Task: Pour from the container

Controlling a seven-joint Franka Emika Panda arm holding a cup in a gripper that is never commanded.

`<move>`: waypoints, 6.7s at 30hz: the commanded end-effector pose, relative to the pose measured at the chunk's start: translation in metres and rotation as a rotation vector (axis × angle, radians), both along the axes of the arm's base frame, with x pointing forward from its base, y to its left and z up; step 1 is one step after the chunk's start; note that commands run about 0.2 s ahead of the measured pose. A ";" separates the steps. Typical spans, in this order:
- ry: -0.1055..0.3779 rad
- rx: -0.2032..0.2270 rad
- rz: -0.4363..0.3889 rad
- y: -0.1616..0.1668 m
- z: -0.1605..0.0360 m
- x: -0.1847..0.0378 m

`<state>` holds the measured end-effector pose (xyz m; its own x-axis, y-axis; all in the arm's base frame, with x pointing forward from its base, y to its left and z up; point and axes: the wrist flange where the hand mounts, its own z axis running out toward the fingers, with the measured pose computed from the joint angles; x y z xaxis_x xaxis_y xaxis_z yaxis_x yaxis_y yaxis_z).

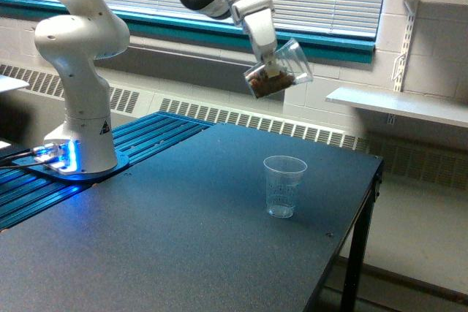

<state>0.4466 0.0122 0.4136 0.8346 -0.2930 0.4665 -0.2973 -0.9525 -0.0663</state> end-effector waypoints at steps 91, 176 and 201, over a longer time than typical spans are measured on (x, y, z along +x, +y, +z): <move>0.304 -0.352 -0.054 0.011 -0.108 -0.004; 0.431 -0.585 0.009 0.048 -0.103 0.013; 0.491 -0.591 -0.010 0.050 -0.102 0.018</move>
<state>0.4642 0.0585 0.3113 0.9816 -0.1293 0.1403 -0.1881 -0.7783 0.5990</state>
